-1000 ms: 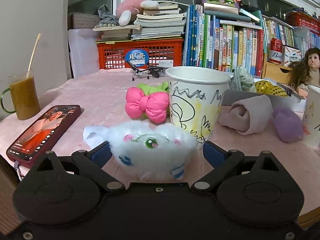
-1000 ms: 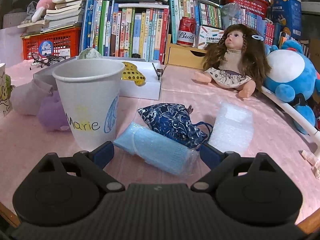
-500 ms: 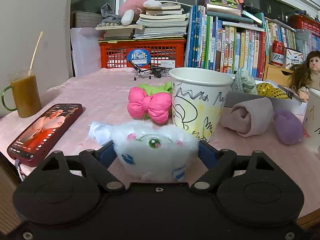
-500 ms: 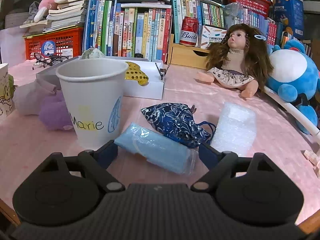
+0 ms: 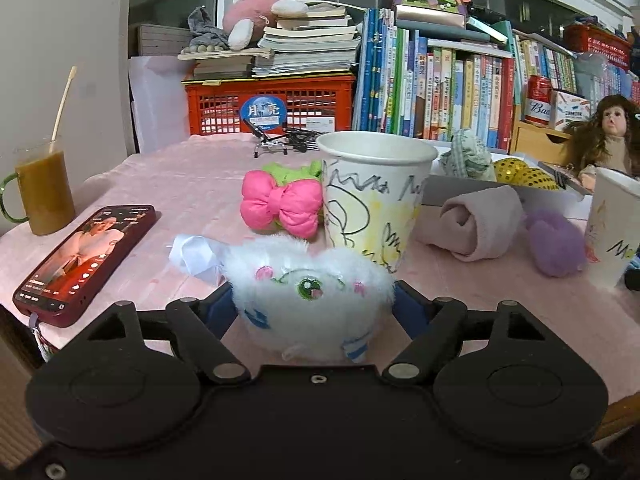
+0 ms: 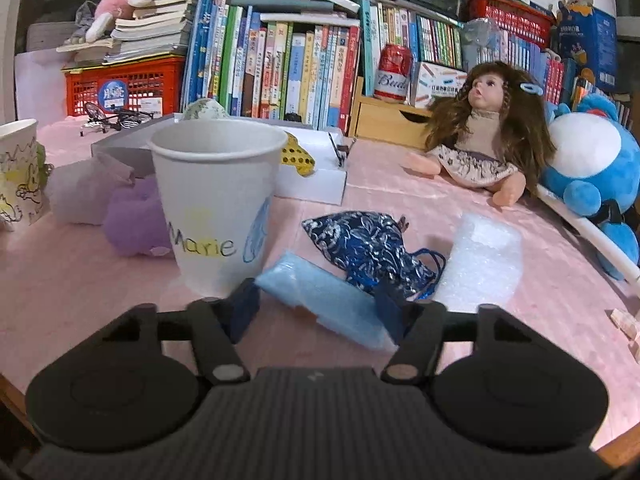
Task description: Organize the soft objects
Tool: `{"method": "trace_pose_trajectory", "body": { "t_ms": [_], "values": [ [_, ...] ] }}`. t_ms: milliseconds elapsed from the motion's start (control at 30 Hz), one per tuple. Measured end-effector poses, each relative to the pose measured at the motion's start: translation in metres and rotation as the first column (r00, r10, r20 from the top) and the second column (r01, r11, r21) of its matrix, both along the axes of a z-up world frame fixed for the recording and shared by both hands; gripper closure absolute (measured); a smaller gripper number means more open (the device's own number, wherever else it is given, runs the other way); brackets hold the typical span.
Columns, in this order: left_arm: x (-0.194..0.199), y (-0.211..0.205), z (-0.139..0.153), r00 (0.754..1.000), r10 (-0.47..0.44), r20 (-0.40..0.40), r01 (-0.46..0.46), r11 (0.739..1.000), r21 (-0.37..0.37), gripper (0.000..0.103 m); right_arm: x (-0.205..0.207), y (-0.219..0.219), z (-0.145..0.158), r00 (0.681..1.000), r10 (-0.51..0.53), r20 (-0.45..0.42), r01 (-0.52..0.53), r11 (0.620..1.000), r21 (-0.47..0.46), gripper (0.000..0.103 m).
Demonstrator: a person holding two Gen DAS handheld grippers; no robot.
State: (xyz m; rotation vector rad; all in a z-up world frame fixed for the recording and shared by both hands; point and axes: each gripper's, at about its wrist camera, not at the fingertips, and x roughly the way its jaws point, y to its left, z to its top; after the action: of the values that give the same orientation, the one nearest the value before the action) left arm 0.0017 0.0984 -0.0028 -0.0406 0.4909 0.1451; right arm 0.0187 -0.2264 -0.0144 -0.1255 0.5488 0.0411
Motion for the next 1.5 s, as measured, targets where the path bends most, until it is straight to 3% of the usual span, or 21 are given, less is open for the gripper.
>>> {"method": "trace_pose_trajectory", "body": {
  "t_ms": [167, 333, 533, 967, 1500],
  "values": [
    [-0.003, -0.003, 0.005, 1.000, -0.017, 0.007, 0.017, 1.000, -0.014, 0.025, -0.005, 0.008, 0.003, 0.999, 0.018, 0.032, -0.016, 0.998, -0.059, 0.060],
    [-0.008, -0.006, 0.011, 0.999, -0.032, 0.024, 0.033, 0.999, -0.014, 0.025, -0.010, 0.008, 0.008, 0.998, 0.004, 0.068, 0.000, 0.998, -0.065, 0.070],
    [-0.013, -0.007, 0.020, 0.998, -0.048, 0.043, 0.049, 0.999, -0.023, 0.025, -0.015, 0.000, 0.017, 0.996, -0.016, 0.086, 0.019, 0.999, -0.033, 0.075],
    [-0.022, -0.014, 0.045, 0.991, -0.092, 0.094, 0.094, 0.995, -0.020, 0.025, -0.021, -0.025, 0.046, 0.992, -0.059, 0.112, 0.043, 0.989, 0.141, 0.087],
    [-0.027, -0.011, 0.066, 0.986, -0.111, 0.124, 0.117, 0.992, -0.040, 0.025, -0.027, -0.035, 0.060, 0.990, -0.056, 0.128, 0.026, 0.973, 0.230, 0.090]
  ]
}}
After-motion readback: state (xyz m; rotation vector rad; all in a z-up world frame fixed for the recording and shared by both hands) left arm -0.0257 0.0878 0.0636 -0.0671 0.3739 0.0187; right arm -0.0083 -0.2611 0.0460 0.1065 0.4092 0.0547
